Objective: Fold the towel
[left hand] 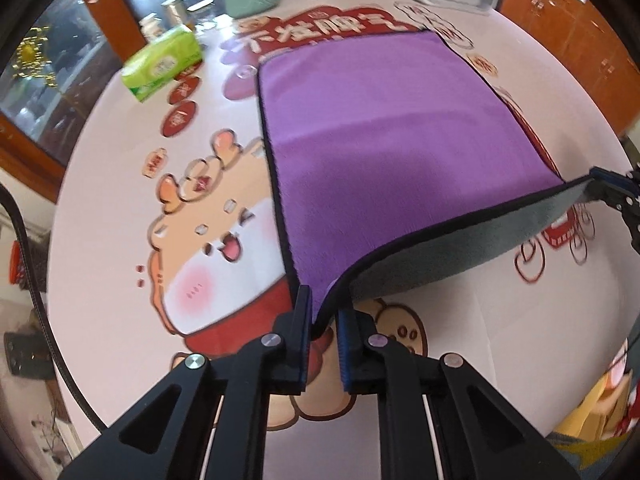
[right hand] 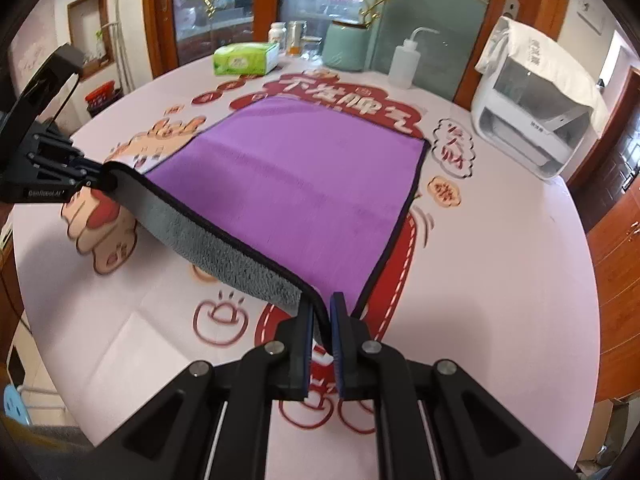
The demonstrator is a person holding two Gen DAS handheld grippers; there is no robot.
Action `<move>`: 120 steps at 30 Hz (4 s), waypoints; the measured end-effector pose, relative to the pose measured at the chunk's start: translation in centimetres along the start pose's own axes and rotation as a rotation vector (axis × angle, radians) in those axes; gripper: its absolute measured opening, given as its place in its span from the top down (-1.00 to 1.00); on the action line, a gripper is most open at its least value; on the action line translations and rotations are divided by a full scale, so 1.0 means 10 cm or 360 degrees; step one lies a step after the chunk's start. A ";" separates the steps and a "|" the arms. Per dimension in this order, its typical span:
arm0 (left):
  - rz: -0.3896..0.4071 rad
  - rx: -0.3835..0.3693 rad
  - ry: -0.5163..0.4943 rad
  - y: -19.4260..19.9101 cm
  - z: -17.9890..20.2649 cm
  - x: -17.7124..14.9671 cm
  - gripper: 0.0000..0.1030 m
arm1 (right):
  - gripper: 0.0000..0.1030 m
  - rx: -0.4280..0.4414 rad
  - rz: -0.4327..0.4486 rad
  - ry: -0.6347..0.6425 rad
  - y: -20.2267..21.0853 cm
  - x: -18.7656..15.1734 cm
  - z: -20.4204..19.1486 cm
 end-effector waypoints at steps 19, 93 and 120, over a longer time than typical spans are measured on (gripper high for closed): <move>0.0122 0.0259 0.0249 0.19 -0.60 1.24 0.81 | 0.85 -0.0205 0.0241 -0.0064 0.21 1.34 0.61; 0.0214 0.0026 0.0488 0.59 -0.19 1.30 -0.99 | -0.51 -0.0269 0.0230 -0.0600 0.24 0.99 0.54; 0.0499 0.0008 0.0530 2.63 0.18 -0.20 -0.99 | -1.00 -0.0159 0.0448 -0.0650 1.84 0.04 -0.61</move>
Point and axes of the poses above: each gripper's, at about its wrist camera, not at the fingertips, and y roughly against the way its jaws point, z to its right, x to its top, the point moved 10 cm from there along -y, roughly the way its jaws point, and after that the axes turned 14 degrees about x, right-handed, at the moved point
